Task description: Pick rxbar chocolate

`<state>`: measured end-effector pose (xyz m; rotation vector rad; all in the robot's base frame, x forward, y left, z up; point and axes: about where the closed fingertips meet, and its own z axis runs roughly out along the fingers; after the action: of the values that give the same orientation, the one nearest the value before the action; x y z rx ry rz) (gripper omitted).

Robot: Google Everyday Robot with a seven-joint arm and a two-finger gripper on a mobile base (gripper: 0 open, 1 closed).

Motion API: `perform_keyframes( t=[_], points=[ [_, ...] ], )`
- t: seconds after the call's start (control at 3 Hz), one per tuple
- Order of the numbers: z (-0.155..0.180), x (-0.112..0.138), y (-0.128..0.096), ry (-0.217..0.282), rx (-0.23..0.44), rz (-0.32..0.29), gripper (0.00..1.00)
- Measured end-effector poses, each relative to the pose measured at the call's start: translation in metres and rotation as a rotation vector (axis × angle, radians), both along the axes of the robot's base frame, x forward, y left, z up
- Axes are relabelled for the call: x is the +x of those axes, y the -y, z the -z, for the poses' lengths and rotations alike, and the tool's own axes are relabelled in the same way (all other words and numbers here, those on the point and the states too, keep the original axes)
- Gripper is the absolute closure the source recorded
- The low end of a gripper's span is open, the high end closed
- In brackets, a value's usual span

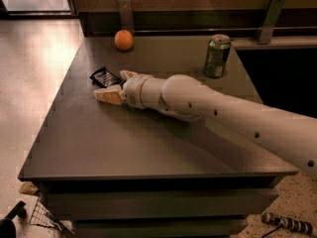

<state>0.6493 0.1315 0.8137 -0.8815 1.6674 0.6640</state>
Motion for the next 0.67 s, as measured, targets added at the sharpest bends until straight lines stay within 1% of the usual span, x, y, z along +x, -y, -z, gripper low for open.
perform_keyframes(
  t=[0.33, 0.67],
  points=[
    [-0.0011, 0.0, -0.0001, 0.0, 0.0, 0.0, 0.85],
    [-0.0012, -0.0001, -0.0002, 0.0, 0.0, 0.0, 1.0]
  ],
)
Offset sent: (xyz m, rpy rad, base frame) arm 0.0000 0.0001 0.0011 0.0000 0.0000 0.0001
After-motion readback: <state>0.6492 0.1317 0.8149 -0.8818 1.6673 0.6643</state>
